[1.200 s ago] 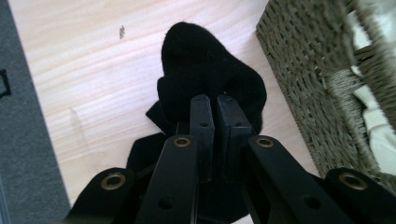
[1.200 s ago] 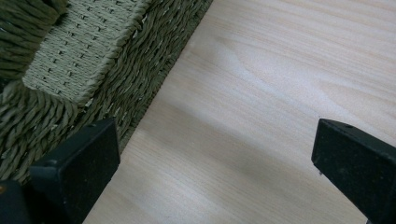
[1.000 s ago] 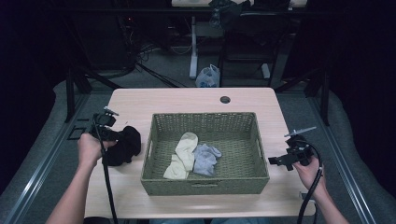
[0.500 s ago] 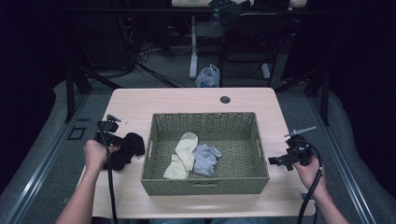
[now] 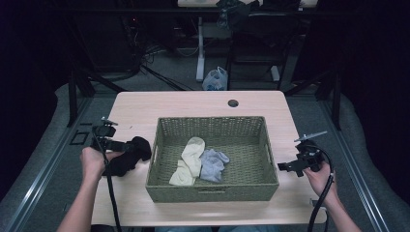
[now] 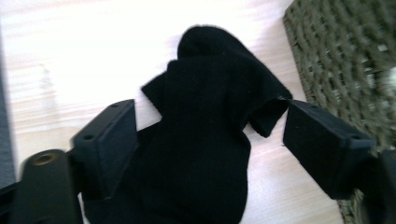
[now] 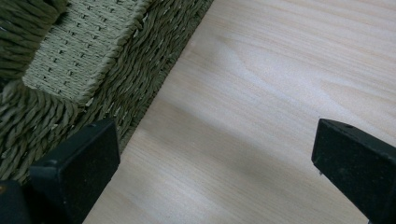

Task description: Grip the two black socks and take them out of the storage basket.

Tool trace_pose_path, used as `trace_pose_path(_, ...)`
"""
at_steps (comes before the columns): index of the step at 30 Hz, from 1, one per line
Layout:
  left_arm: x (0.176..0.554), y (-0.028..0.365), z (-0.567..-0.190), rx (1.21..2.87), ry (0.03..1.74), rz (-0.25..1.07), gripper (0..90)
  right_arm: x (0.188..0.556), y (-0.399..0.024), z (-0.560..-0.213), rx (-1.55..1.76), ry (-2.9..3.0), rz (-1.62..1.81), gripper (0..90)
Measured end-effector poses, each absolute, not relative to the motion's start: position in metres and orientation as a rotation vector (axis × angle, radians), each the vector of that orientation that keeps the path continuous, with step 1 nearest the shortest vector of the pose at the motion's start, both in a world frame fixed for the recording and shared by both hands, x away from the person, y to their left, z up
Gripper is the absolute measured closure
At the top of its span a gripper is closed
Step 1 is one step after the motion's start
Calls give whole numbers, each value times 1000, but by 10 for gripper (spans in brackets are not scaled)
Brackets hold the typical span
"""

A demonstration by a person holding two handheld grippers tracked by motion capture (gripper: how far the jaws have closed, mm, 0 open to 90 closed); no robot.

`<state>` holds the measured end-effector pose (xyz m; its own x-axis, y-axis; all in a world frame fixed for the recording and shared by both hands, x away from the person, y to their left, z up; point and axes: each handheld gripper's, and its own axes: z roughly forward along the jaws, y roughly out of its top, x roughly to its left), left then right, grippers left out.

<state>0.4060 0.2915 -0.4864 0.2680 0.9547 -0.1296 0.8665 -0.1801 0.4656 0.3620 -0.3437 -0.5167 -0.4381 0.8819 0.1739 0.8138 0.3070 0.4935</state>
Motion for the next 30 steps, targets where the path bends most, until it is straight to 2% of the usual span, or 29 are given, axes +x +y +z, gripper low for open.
trace_pose_path(11, 366, 280, -457, 2065, 1531, 365, 95, 362, -343, -517, 1590, 2436, 795, 3)
trace_pose_path(30, 325, 267, -472, 2087, 1524, 364, 34, 362, -343, -517, 1584, 2441, 794, 3)
